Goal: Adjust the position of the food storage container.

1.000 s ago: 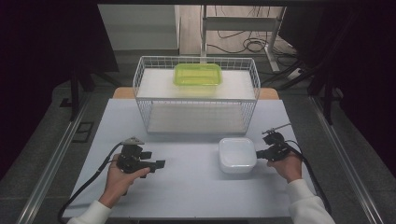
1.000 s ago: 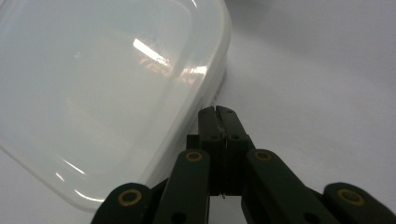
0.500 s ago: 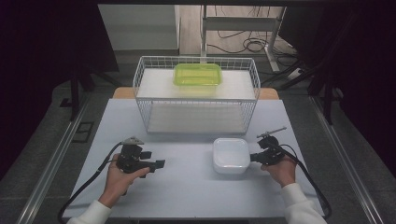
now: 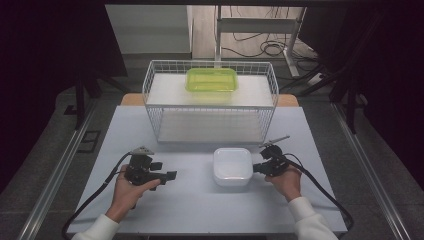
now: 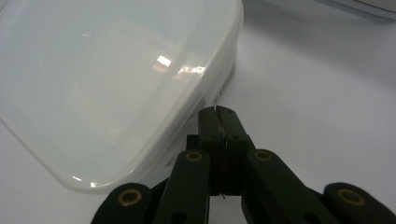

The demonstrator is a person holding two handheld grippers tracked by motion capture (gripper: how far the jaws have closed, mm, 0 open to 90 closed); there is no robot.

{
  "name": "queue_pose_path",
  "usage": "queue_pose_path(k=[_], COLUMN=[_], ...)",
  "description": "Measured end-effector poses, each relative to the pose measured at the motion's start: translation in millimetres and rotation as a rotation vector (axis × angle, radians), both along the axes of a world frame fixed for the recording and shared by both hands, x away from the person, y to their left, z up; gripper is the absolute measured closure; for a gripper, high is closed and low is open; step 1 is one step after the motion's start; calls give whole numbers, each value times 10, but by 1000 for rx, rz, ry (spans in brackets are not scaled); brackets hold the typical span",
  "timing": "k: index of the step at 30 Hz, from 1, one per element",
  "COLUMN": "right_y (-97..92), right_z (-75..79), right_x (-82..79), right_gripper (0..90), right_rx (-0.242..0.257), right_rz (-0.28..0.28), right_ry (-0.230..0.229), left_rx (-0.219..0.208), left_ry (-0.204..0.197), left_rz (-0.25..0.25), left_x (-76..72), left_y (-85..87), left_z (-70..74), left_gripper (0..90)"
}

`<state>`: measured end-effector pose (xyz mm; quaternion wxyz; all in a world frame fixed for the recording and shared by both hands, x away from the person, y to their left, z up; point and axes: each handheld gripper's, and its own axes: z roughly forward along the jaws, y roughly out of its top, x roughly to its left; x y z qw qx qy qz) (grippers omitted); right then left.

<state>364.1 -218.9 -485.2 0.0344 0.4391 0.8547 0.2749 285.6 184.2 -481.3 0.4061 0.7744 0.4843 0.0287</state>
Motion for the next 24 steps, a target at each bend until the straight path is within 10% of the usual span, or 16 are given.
queue_pose_path(k=[24], right_y=[416], right_z=[-104], right_x=[56], right_gripper=[892], right_rx=[58], right_rz=[28], right_ry=[22], left_rx=[2], left_ry=[8], left_rz=[11], left_x=[35], left_y=[-9], left_z=[-27], left_gripper=[248])
